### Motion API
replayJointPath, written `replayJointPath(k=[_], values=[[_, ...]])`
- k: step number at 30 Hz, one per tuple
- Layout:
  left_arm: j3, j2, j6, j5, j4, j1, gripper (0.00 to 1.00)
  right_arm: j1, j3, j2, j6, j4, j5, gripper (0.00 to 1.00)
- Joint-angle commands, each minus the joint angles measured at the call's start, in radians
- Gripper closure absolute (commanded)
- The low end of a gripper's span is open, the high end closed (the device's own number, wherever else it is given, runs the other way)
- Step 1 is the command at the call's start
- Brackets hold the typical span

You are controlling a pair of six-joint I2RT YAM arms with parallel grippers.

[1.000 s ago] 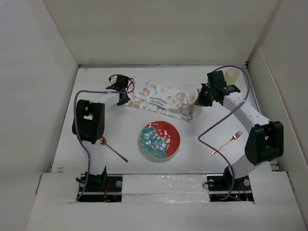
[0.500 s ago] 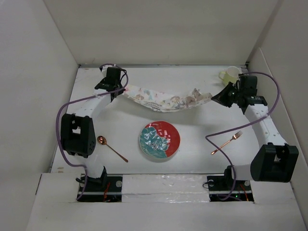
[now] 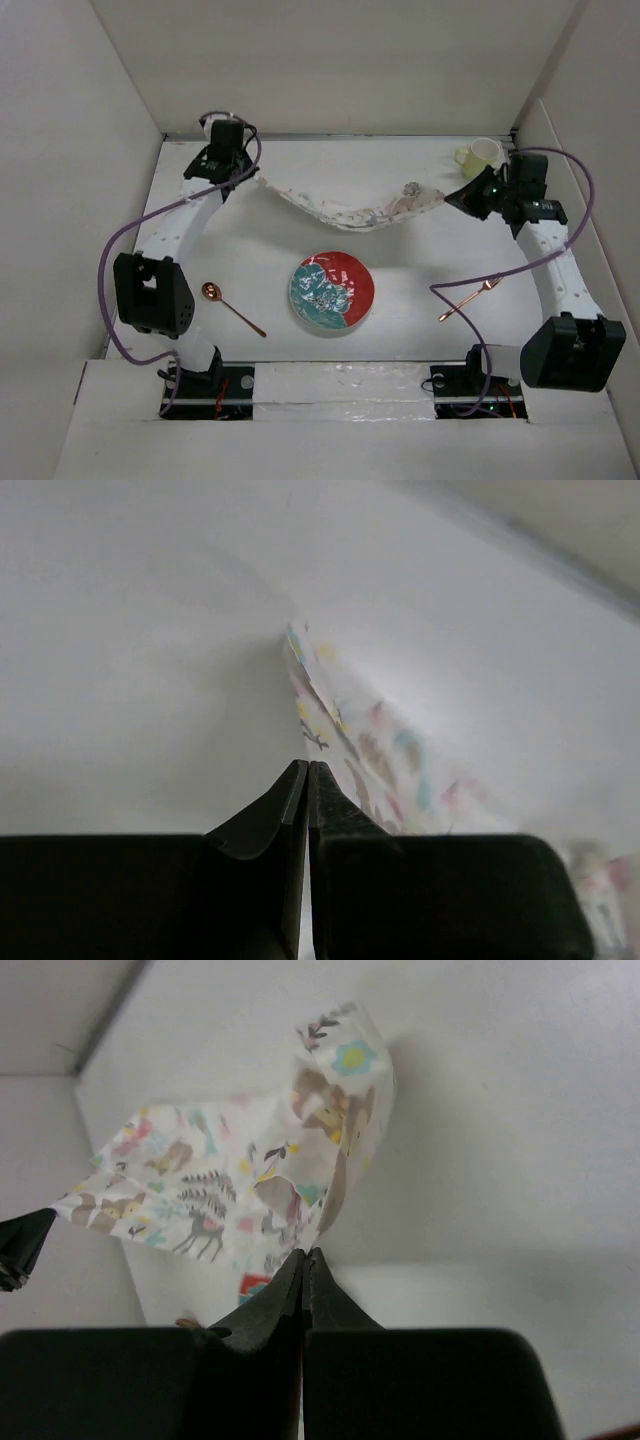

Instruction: Set the dinner table for one person

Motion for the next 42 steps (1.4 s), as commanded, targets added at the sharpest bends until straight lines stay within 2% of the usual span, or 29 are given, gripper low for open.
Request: replayJointPath(k=[1, 2, 6, 10, 14, 18, 21, 23, 26, 28, 30, 31, 32, 34, 37, 40, 41, 42], values=[[0.244, -0.156, 0.008, 0.012, -0.001, 0.006, 1.0, 0.005, 0.249, -0.116, 0.045, 0.014, 0.011, 1.0], [0.327, -0.165, 0.008, 0.015, -0.008, 0.006, 1.0, 0.005, 0.291, -0.127, 0.045, 0.002, 0.018, 1.0], [0.466, -0.203, 0.011, 0.025, -0.028, 0.006, 1.0, 0.005, 0.504, -0.149, 0.034, -0.096, 0.077, 1.0], [0.525, -0.205, 0.008, 0.035, -0.025, 0.017, 1.0, 0.005, 0.554, -0.155, 0.065, -0.077, 0.113, 1.0], [0.578, -0.168, -0.012, 0.096, -0.033, 0.057, 1.0, 0.005, 0.603, -0.109, 0.094, -0.063, 0.108, 1.0], [0.594, -0.16, 0.004, 0.087, -0.022, 0.057, 1.0, 0.014, 0.618, -0.086, 0.131, 0.002, 0.079, 1.0], [0.615, -0.139, 0.019, 0.058, -0.024, 0.057, 1.0, 0.037, 0.642, -0.066, 0.118, 0.031, 0.156, 1.0], [0.636, -0.116, 0.016, 0.061, -0.007, 0.057, 1.0, 0.037, 0.658, 0.006, 0.12, 0.042, 0.136, 1.0], [0.696, -0.047, 0.01, 0.059, 0.033, 0.057, 1.0, 0.037, 0.678, 0.126, 0.137, 0.156, 0.122, 1.0], [0.768, 0.057, 0.01, 0.049, 0.033, 0.057, 1.0, 0.046, 0.77, 0.21, 0.141, 0.176, 0.128, 1.0], [0.955, 0.199, -0.005, 0.085, -0.014, 0.092, 1.0, 0.046, 0.894, 0.372, 0.134, 0.135, 0.131, 1.0], [1.009, 0.229, -0.042, 0.111, -0.024, 0.104, 1.0, 0.046, 1.047, 0.429, 0.128, 0.112, 0.114, 1.0], [0.984, 0.238, -0.064, 0.136, 0.032, 0.116, 1.0, 0.046, 1.115, 0.519, 0.125, 0.092, 0.107, 1.0], [0.927, 0.214, -0.11, 0.193, 0.07, 0.141, 1.0, 0.055, 1.229, 0.563, 0.123, 0.084, 0.076, 1.0], [0.841, 0.176, -0.105, 0.207, 0.09, 0.164, 1.0, 0.066, 1.173, 0.528, 0.112, 0.158, 0.07, 1.0], [0.605, 0.082, -0.105, 0.243, 0.154, 0.176, 1.0, 0.075, 0.885, 0.413, 0.094, 0.239, 0.071, 1.0], [0.437, 0.05, -0.104, 0.246, 0.215, 0.176, 1.0, 0.075, 0.784, 0.381, 0.092, 0.27, 0.065, 1.0], [0.352, -0.012, -0.093, 0.248, 0.252, 0.176, 1.0, 0.075, 0.57, 0.32, 0.091, 0.349, 0.064, 1.0]])
